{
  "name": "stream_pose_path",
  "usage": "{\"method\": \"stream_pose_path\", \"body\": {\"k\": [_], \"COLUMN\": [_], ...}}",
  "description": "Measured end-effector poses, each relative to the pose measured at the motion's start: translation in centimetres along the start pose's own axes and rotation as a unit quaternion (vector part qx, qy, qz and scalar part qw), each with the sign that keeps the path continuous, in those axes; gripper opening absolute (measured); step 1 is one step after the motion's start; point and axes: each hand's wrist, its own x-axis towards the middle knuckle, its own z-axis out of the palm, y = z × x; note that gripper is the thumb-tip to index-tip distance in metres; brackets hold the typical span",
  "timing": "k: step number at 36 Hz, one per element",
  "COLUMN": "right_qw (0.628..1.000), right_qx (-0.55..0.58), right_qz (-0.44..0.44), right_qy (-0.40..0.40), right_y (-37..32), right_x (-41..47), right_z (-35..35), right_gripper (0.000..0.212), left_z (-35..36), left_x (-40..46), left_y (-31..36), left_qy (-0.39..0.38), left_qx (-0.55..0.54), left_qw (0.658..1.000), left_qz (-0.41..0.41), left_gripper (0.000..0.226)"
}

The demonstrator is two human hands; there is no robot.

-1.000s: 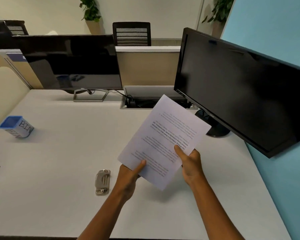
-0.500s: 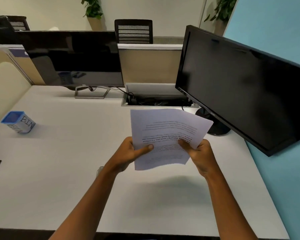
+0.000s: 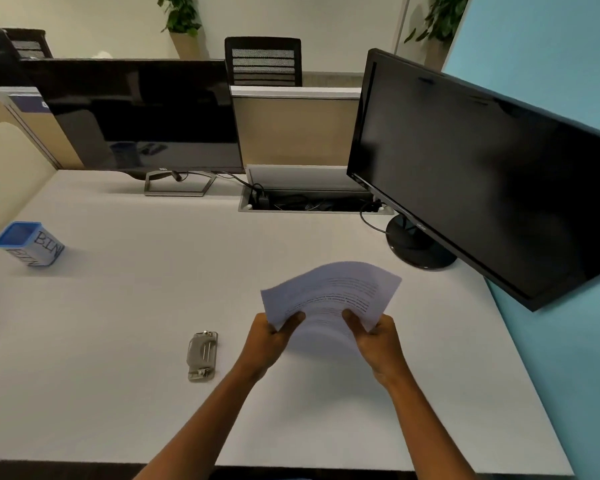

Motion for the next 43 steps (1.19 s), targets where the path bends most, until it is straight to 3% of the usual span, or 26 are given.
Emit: {"method": "stream_pose_path", "body": {"k": [8, 16, 21, 26, 33, 38, 43], "right_qw": [1.000, 0.999, 0.999, 0.990, 0.976, 0.978, 0.993], "right_qx": [0.002, -0.012, 0.008, 0.130, 0.215, 0.206, 0.113], "right_qz": [-0.012, 0.001, 0.011, 0.033, 0.037, 0.018, -0.010], "right_qy": [-0.014, -0.031, -0.038, -0.031, -0.028, -0.001, 0.015], "right_y": [0.0, 1.2, 1.3, 1.1, -0.7, -1.1, -1.6], "right_x": [0.7, 1.2, 1.5, 1.7, 1.6, 2.1, 3.2], "right_z": [-0.4, -0.9, -1.8, -1.6, 1.8, 2.1, -1.0], "right_gripper": [0.012, 0.019, 0.016, 0.054, 0.042, 0.042, 0.030], "left_z": [-0.4, -0.6, -1.1, -0.6, 1.7, 1.2, -3.7], "left_x": [0.3, 0.4, 0.7, 1.1, 1.0, 1.2, 2.2], "left_y": [0.3, -0.1, 0.3, 1.4, 2.1, 1.9, 1.9], "left_qy": [0.006, 0.015, 0.050, 0.121, 0.120, 0.114, 0.104], "left_qx": [-0.024, -0.061, -0.128, -0.216, -0.356, -0.352, -0.338], "left_qw": [1.000, 0.998, 0.990, 0.968, 0.924, 0.927, 0.935], "left_qz": [0.017, -0.024, -0.029, -0.049, -0.069, -0.061, -0.035], "left_gripper": [0.032, 0.023, 0.030, 0.045, 0.057, 0.061, 0.053]}}
